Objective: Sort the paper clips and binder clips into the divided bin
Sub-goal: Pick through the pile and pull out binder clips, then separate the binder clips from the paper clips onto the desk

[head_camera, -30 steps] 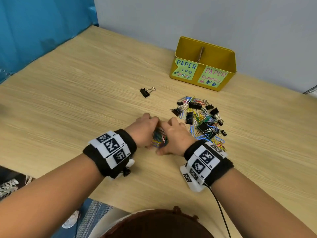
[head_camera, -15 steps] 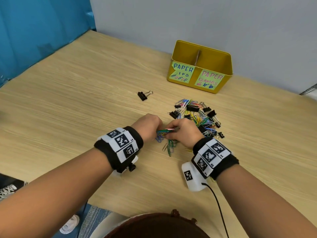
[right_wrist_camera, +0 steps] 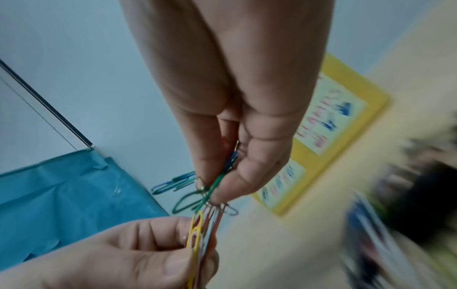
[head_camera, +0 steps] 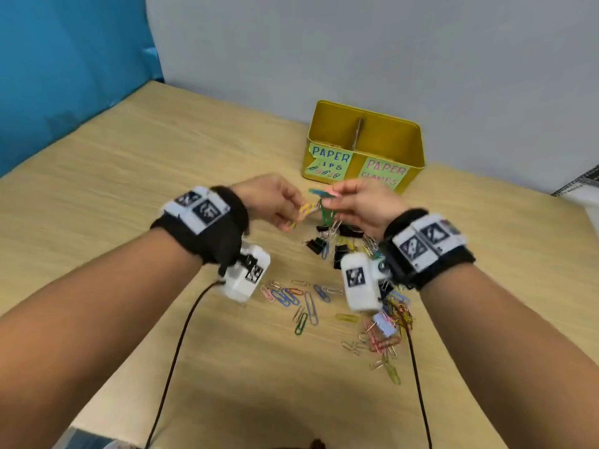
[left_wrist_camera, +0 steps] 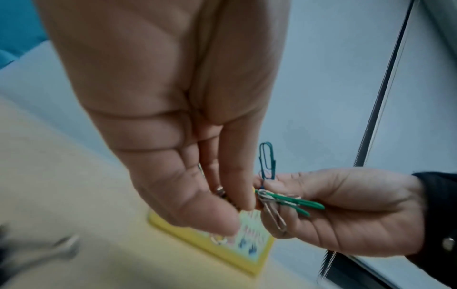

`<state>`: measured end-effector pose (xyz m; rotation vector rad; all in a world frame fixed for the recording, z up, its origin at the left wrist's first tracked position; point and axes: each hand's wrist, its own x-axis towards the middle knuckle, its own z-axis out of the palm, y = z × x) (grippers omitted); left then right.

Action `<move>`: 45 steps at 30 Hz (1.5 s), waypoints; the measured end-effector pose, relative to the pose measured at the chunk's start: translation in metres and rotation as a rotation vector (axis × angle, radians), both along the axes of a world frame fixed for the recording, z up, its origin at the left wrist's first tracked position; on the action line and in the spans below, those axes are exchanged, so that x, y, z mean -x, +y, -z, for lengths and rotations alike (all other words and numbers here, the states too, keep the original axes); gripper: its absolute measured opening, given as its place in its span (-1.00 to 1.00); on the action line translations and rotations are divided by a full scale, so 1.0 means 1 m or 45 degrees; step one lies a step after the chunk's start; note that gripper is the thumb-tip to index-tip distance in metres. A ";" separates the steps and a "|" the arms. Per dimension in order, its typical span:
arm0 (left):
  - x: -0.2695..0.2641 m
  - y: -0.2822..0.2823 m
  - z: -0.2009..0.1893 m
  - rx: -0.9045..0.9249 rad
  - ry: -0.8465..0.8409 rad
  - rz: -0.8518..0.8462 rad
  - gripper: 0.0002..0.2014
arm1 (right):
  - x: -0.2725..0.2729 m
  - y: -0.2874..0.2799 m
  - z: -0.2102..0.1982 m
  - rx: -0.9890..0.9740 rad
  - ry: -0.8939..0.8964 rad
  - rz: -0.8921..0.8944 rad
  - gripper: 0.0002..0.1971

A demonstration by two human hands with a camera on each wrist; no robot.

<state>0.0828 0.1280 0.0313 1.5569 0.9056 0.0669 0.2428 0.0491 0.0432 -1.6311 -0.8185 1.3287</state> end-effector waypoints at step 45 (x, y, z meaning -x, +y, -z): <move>0.061 -0.063 0.028 -0.812 0.778 0.644 -0.05 | 0.033 -0.040 0.017 0.297 -1.302 -0.700 -0.53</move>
